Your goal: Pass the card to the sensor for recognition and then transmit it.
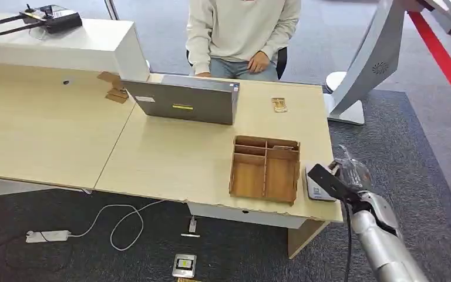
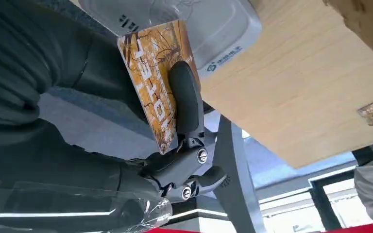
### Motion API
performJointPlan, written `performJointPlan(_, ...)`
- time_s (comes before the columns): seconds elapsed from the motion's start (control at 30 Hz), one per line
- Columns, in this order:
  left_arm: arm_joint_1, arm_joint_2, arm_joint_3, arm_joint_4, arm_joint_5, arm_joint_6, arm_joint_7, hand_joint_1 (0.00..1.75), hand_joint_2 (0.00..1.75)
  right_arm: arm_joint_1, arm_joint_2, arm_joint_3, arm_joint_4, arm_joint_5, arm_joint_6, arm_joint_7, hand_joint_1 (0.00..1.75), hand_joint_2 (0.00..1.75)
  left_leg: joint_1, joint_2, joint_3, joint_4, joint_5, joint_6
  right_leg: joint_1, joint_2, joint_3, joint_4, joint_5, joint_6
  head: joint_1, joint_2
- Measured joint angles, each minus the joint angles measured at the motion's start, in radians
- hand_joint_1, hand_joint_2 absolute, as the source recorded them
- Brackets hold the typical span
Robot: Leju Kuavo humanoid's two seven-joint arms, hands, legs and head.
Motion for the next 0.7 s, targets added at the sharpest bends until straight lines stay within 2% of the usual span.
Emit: performJointPlan(0.7, 0.0, -0.002, 0.019, 0.0, 0.0, 0.0, 0.003, 0.0, 0.0, 0.003, -0.013, -0.001, 0.054, -0.008, 0.003, -0.006, 1.75, 1.75, 0.0, 0.001, 0.002, 0.0, 0.0, 0.0, 0.0, 0.0, 0.001, 0.0, 0.0, 0.0, 0.0, 0.0)
